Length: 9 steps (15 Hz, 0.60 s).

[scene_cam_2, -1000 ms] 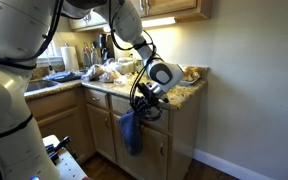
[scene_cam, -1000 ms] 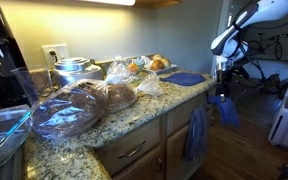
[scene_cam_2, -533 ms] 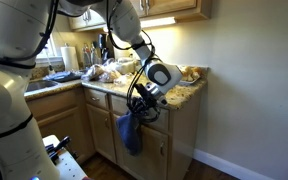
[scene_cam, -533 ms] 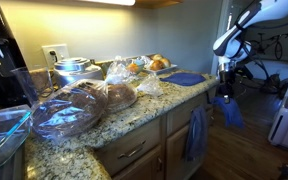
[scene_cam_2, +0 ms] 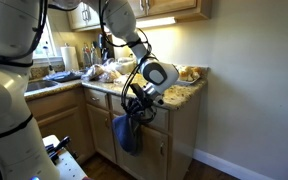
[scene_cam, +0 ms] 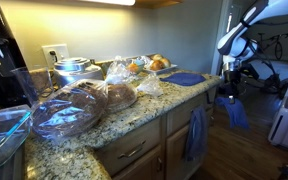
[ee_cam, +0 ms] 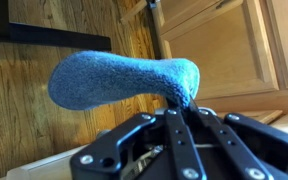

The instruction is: Pick up the blue towel from the countertop and hang it on the bottom cabinet.

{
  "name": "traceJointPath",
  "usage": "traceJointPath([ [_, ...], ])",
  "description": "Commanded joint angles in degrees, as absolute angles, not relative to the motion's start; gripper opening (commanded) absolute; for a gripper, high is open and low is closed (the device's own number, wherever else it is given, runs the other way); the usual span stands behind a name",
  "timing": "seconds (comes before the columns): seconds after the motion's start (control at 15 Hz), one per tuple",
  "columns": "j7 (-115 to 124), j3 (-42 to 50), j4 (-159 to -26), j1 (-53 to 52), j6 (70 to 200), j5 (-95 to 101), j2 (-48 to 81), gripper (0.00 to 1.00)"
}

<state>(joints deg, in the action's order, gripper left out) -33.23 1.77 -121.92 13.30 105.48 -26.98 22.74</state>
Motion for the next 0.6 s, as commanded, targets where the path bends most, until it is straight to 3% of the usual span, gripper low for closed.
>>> traceJointPath([
  [0.0,-35.3,1.7,-125.1,13.8,106.4,-28.3,18.0,0.06],
  [0.53,-38.6,1.7,-120.8,14.6,105.1,-33.1,21.5,0.06],
])
